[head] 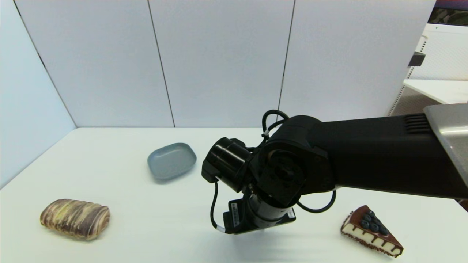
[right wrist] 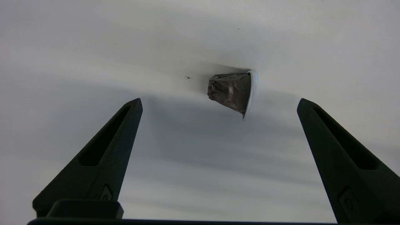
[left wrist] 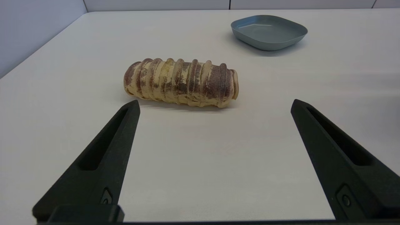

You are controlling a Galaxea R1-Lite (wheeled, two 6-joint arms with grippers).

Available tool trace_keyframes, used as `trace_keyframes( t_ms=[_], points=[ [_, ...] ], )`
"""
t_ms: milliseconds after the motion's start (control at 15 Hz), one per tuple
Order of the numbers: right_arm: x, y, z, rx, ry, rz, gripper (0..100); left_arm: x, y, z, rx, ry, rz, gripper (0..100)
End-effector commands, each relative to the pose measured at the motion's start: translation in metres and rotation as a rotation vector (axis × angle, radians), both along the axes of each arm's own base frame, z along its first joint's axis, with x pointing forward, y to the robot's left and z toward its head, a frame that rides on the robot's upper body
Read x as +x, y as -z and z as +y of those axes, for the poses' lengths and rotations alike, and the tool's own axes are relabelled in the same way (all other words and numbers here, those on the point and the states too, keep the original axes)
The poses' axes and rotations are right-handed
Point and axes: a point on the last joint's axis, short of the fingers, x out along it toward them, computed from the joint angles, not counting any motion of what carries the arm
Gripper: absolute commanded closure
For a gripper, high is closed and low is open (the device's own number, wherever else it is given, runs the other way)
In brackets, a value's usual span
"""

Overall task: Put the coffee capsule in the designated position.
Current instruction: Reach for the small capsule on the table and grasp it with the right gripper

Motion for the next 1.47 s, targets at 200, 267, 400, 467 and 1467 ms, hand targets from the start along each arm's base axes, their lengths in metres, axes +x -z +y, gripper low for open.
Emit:
trace_keyframes(
  t_ms=[200,267,400,467,1467],
  points=[
    [0.005,0.008,0.003,-0.015,0.011,0.01,0,0.0,0.0,0.0,0.0,0.0,0.002,0],
    [0.007,0.008,0.004,-0.013,0.013,0.008,0,0.0,0.0,0.0,0.0,0.0,0.0,0],
    [0.01,0.008,0.005,-0.008,0.017,0.004,0,0.0,0.0,0.0,0.0,0.0,0.002,0],
    [0.012,0.007,0.006,0.0,0.019,0.0,0,0.0,0.0,0.0,0.0,0.0,-0.001,0],
    [0.014,0.009,0.004,0.0,0.029,0.017,0,0.0,0.0,0.0,0.0,0.0,0.0,0]
  ],
)
